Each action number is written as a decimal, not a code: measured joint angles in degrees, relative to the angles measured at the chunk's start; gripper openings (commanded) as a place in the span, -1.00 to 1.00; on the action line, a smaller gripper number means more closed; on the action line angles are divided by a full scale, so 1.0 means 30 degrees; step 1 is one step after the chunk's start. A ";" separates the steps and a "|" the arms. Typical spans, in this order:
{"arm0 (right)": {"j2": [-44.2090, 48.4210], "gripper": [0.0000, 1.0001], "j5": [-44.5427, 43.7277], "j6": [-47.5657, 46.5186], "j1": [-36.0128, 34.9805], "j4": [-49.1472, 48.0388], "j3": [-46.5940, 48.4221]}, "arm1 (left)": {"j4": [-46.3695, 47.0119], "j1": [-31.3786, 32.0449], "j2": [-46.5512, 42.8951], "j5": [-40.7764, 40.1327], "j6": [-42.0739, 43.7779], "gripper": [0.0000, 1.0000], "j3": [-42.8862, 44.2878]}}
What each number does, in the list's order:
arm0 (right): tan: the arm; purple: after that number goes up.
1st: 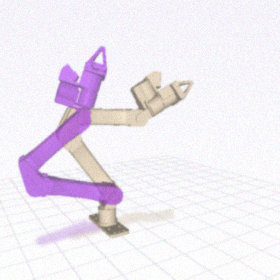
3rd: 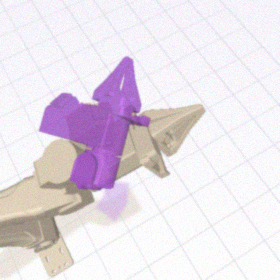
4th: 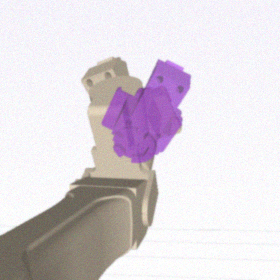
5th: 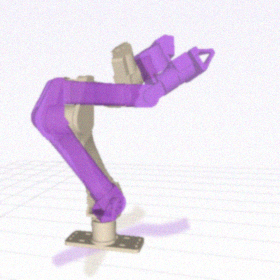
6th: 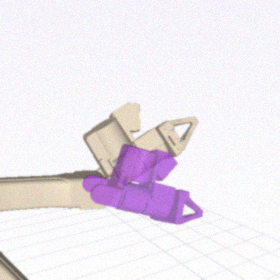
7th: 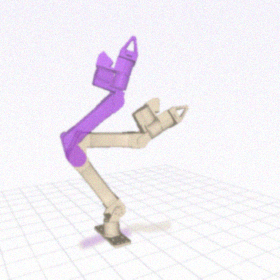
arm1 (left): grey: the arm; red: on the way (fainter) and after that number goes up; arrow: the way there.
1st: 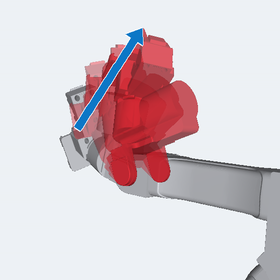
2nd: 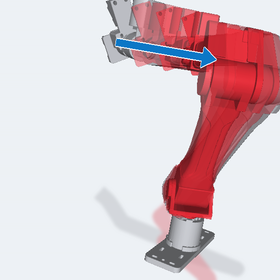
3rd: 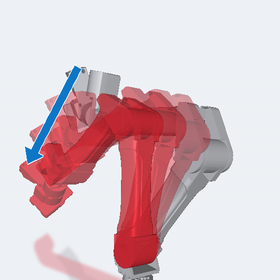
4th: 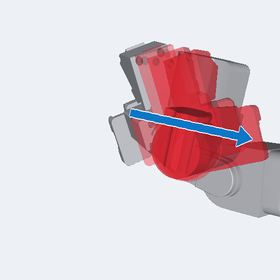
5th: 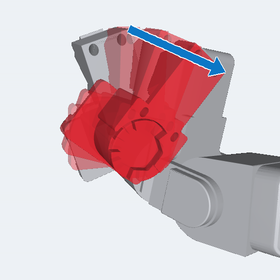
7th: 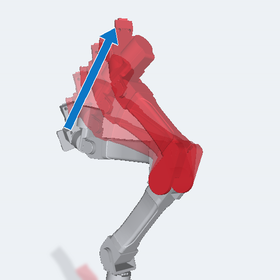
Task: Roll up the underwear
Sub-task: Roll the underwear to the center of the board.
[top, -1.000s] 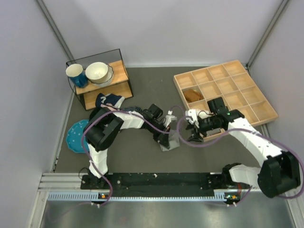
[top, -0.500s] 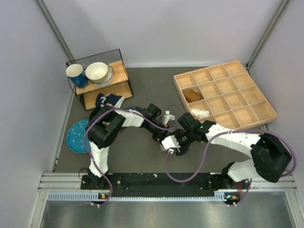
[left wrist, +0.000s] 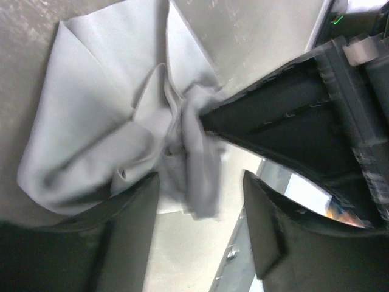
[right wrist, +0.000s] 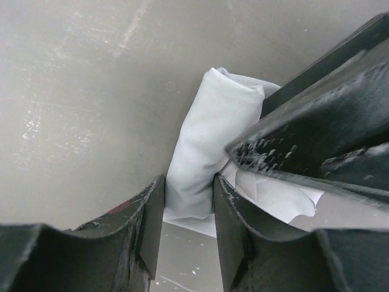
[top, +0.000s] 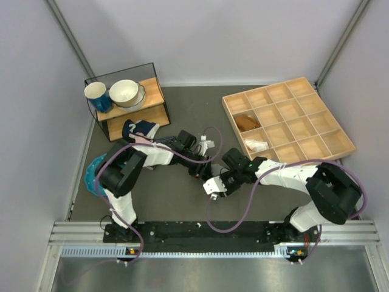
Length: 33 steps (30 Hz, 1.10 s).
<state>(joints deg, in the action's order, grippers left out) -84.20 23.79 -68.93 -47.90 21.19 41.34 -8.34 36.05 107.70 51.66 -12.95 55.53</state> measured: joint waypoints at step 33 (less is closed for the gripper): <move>-1.1803 -0.49 0.7417 0.0860 0.5166 1.6604 1.3005 | 1.7027 0.4160 -1.8003 -0.9836 0.2266 0.68 -1.6466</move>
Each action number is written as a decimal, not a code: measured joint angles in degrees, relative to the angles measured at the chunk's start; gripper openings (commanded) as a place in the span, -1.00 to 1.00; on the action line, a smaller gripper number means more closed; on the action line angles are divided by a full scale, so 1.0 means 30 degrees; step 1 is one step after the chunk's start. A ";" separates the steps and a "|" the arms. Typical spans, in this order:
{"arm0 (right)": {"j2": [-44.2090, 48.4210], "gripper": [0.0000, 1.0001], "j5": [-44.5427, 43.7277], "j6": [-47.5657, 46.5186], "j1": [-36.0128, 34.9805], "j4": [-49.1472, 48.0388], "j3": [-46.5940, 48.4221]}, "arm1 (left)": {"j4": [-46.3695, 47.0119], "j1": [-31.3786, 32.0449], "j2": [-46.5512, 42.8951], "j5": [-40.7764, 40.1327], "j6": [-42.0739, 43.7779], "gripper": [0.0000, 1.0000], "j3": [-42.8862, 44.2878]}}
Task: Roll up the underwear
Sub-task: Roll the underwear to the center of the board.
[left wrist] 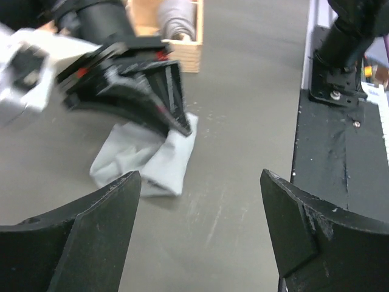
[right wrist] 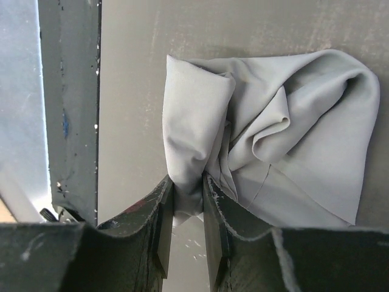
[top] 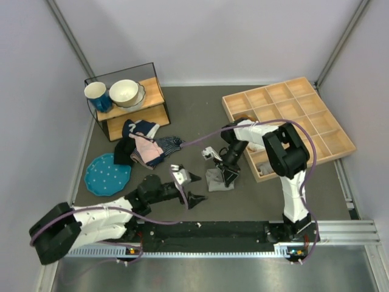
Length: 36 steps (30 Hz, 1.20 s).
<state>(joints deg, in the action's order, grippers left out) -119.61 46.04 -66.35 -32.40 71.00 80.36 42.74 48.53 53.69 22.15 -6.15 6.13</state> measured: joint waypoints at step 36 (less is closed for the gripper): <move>0.2251 -0.11 0.0648 0.1501 0.1610 -0.1501 -0.1188 | -1.2917 0.4459 1.3209 -0.5224 0.9857 -1.00 1.2626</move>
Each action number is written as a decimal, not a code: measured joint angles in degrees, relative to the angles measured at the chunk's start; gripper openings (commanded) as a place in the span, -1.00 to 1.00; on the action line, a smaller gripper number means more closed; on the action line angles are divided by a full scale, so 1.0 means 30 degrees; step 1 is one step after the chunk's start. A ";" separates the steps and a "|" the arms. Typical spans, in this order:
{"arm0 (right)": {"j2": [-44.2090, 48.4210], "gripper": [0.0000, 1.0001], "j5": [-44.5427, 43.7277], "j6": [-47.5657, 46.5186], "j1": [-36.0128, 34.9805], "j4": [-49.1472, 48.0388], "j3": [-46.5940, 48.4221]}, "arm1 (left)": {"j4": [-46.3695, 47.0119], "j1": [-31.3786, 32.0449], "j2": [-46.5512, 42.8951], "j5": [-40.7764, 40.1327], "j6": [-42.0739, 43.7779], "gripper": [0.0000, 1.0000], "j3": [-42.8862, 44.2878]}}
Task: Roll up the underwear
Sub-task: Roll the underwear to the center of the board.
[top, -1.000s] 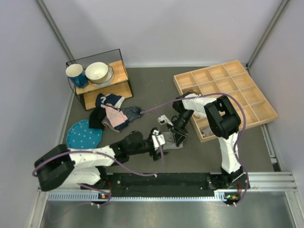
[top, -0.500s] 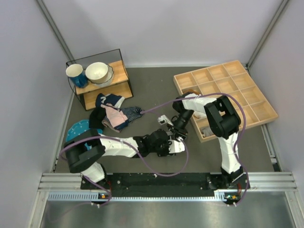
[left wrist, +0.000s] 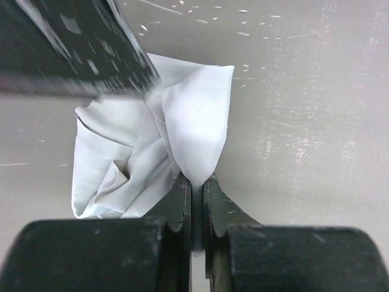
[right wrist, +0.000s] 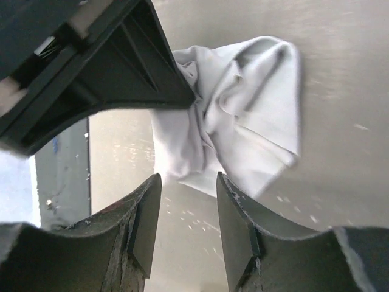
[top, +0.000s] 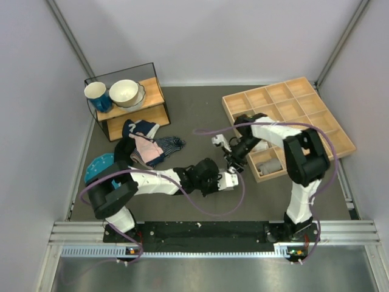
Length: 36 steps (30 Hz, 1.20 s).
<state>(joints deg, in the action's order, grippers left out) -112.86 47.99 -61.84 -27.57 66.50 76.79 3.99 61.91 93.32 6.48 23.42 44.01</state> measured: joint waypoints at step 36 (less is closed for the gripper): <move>0.9245 -0.06 -0.7781 -0.2914 -0.5348 -1.5074 -1.1351 | -0.4430 -0.8553 0.6798 1.5613 -0.9457 -0.21 0.6076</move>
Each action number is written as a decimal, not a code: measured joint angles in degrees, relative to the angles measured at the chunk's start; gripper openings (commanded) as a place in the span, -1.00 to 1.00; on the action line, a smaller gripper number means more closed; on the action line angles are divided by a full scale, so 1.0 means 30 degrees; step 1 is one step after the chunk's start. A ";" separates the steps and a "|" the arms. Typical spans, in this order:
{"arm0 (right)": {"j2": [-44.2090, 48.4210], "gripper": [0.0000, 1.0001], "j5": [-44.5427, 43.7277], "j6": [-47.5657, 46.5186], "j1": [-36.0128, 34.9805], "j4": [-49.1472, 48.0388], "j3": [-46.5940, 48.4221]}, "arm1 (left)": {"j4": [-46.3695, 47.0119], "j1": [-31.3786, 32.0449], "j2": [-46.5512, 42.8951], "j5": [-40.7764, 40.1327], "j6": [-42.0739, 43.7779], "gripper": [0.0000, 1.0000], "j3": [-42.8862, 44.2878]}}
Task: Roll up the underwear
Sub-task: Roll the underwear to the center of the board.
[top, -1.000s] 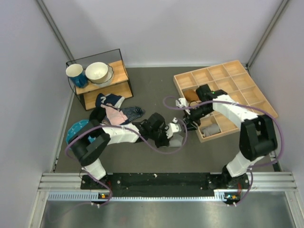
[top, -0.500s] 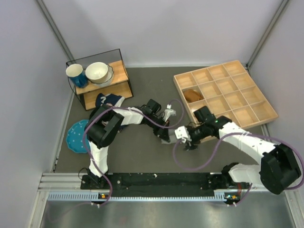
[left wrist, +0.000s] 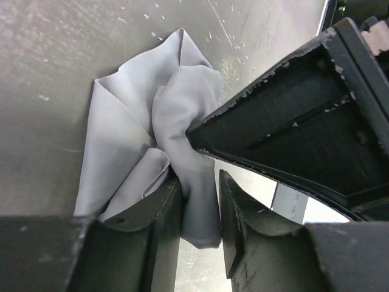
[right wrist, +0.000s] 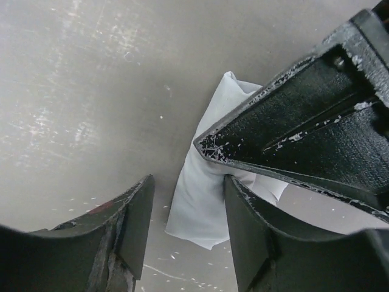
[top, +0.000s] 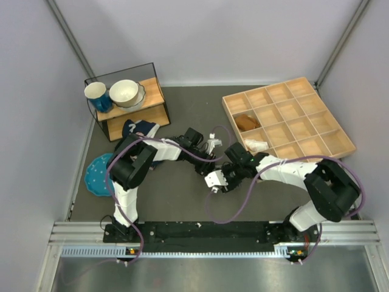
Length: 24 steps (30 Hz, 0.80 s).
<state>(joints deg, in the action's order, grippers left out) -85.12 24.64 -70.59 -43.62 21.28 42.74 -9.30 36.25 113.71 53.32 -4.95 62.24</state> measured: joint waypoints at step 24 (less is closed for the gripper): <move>-0.4728 -0.48 0.3300 0.1807 0.1654 0.7504 0.6710 | 1.7223 0.0466 -1.3406 -0.6929 -0.1756 0.22 -1.7063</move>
<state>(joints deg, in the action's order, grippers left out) -99.31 34.54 -65.17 -38.65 43.79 62.87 42.37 37.65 73.49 32.53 -10.22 11.05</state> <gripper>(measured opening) 0.268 0.588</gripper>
